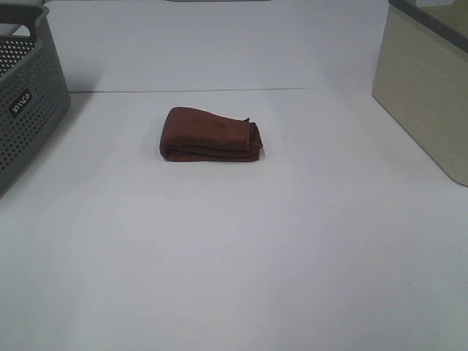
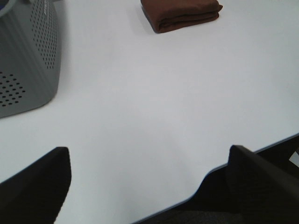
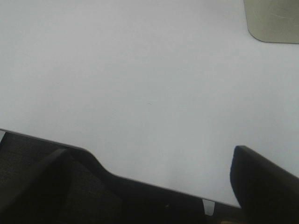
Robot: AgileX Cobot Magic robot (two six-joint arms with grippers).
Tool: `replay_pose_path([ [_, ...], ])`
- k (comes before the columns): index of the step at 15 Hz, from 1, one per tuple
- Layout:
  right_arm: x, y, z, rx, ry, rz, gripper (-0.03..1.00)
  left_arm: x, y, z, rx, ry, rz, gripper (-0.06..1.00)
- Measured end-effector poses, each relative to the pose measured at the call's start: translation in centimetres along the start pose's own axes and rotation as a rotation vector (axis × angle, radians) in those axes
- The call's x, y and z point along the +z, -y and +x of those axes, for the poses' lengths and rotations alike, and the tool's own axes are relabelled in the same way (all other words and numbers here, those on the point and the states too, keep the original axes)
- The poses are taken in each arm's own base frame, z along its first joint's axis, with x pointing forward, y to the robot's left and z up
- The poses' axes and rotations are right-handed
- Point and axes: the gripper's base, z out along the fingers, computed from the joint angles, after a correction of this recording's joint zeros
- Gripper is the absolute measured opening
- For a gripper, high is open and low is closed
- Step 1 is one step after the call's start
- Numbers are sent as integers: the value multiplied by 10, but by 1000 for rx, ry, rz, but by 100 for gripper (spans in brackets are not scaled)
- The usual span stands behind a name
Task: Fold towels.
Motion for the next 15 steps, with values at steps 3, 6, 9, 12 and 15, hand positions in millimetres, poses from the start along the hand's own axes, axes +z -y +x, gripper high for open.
replay_pose_path([
  [3,8,1,0,4,27,3,86,4,0,1,8,12,4,85],
  [6,8,1,0,4,30,4,86,4,0,0,8,13,6,85],
  [9,8,1,0,4,30,4,86,4,0,0,7,13,8,85],
  [12,8,1,0,4,30,4,86,4,0,0,3,14,1,85],
  [15,4,1,3,61,74,64,86,4,0,0,-54,22,-98,85],
])
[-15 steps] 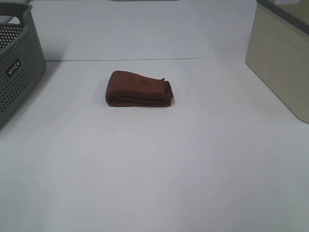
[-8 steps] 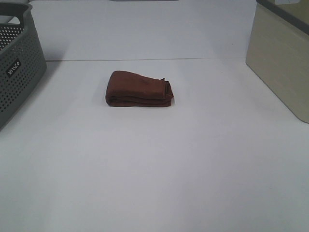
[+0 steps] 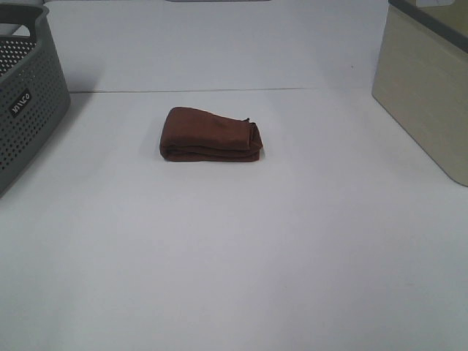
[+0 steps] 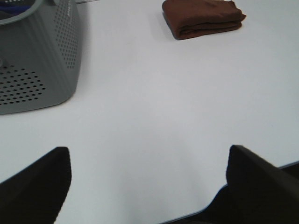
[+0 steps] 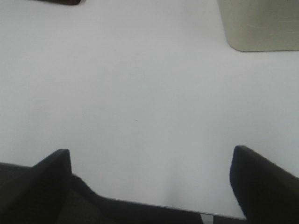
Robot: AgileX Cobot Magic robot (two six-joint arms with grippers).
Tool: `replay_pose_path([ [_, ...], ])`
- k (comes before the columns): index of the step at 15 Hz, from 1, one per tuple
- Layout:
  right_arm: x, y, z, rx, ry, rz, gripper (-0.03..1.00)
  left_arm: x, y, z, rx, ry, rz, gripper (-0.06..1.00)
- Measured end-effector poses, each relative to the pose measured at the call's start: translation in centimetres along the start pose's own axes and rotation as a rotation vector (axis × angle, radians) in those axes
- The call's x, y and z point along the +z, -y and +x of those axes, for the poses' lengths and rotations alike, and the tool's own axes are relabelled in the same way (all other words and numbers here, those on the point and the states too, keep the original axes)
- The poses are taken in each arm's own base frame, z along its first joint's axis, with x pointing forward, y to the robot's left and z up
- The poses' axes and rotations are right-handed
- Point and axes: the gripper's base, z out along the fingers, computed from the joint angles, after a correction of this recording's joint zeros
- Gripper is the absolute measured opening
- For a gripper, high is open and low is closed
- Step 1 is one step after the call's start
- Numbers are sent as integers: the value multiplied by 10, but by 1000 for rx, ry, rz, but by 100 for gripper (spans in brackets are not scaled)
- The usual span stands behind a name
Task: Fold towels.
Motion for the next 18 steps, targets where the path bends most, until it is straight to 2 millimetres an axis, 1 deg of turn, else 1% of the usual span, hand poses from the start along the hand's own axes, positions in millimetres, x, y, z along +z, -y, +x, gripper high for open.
replay_pose_path([
  [2,-8,-1,7,35,74,55,86,-3,0,1,-13,27,-31,85],
  [5,-18,-4,16,29,168,71,86,-8,2,4,-8,66,-36,85],
  [18,-19,-4,18,28,179,72,86,-8,2,4,-8,68,-37,85],
])
